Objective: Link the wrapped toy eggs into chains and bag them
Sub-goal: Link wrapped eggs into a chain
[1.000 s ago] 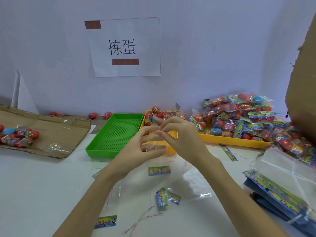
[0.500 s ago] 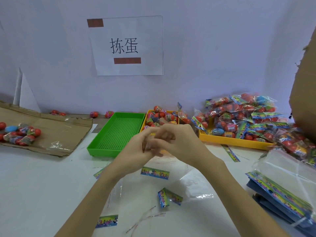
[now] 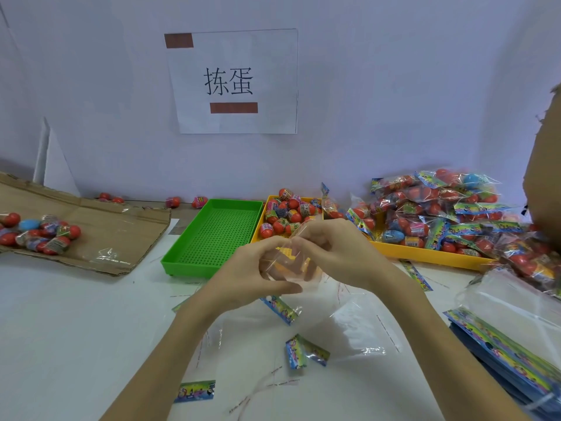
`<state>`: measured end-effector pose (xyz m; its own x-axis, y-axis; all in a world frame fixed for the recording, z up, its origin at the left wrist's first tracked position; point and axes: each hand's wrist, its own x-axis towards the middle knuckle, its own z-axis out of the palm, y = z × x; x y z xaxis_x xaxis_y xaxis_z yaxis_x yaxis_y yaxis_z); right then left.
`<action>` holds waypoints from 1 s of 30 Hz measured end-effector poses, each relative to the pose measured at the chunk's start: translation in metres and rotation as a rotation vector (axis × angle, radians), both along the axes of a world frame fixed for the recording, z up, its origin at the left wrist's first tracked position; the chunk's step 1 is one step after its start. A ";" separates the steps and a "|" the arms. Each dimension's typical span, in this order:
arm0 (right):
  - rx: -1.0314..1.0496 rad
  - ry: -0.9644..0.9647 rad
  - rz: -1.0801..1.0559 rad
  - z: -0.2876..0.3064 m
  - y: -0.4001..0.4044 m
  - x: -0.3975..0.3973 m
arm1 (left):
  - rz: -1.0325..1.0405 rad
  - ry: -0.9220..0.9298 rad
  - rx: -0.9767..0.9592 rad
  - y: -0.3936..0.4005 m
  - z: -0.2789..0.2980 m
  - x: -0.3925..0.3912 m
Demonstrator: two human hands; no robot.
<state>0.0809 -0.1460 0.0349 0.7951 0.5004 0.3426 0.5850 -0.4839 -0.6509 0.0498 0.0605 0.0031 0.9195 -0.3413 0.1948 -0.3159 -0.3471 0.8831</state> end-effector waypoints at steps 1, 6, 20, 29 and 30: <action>0.001 0.031 0.009 0.000 0.000 0.000 | 0.001 0.003 0.007 0.000 -0.001 0.000; -0.014 0.067 0.079 -0.002 0.003 -0.002 | 0.036 -0.081 0.035 -0.003 -0.004 0.002; 0.363 -0.149 -0.238 -0.015 0.004 0.012 | 0.295 -0.015 -0.184 0.018 -0.004 0.013; -0.206 -0.069 -0.303 -0.043 0.032 0.061 | 0.331 0.089 -0.384 0.026 -0.004 0.015; -0.273 -0.075 -0.306 -0.042 0.036 0.068 | 0.328 0.088 -0.383 0.026 -0.004 0.015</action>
